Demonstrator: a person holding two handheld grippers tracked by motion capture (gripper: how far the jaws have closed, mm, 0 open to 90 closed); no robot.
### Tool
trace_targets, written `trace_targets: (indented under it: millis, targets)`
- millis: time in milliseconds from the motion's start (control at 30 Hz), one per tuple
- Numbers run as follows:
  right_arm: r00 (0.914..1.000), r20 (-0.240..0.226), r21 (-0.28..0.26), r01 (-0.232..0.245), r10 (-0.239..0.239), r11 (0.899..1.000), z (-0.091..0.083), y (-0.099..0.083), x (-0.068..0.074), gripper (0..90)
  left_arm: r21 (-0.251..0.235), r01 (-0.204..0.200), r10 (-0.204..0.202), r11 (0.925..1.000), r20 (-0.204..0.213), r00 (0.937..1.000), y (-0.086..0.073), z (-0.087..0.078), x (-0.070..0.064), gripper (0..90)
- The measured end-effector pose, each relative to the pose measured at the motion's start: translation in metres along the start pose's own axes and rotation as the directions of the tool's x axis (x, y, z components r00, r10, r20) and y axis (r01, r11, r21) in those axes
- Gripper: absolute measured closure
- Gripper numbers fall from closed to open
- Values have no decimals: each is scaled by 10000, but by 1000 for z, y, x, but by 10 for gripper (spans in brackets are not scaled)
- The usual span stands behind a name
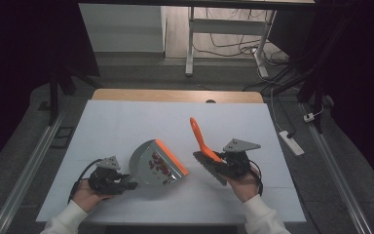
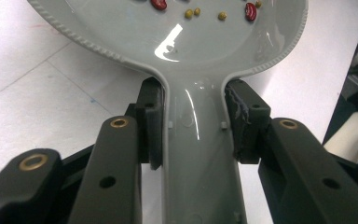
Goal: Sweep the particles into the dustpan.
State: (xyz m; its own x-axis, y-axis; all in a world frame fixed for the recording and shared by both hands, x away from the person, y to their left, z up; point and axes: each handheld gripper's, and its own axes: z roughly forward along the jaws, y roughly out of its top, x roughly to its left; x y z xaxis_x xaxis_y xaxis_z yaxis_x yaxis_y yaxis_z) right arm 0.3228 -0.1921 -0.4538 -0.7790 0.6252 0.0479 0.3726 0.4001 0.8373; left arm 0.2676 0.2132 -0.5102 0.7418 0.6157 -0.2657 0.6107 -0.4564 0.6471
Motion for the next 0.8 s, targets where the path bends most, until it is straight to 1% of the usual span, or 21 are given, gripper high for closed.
trace_targets:
  millis: [100, 167, 233, 333, 500, 633, 700, 800]
  targets:
    - [9998, -42, 40, 206, -206, 9998, -4, -4, -2, 695, -180, 228, -231, 9996, -167, 9996, 0, -2, -2, 611]
    - [9997, -77, 44, 233, -232, 9997, -6, -7, -4, 695, -299, 403, -411, 9987, -276, 9988, 0, -3, -3, 611]
    - [9998, -79, 25, 201, -201, 9998, -8, -9, -6, 695, -389, 482, -497, 9981, -390, 9980, 0, -4, -4, 611]
    - [9998, -46, 12, 204, -204, 9998, -12, -12, -9, 695, -532, 662, -686, 9964, -436, 9967, 0, -5, -5, 611]
    - [9999, 105, 71, 63, -64, 10000, -17, -19, -15, 695, -736, 841, -884, 9937, -579, 9944, -1, -7, -5, 611]
    - [9997, 235, 44, -21, 20, 10000, -21, -22, -19, 695, -914, 1061, -1125, 9901, -673, 9914, -2, -9, -4, 611]
    - [9996, 297, 50, 25, -27, 10000, -21, -22, -21, 695, -958, 1141, -1213, 9888, -731, 9899, -3, -10, -3, 611]
    - [9997, 253, 42, -58, 57, 10000, -22, -23, -22, 695, -1035, 1249, -1340, 9868, -862, 9872, -4, -12, -2, 610]
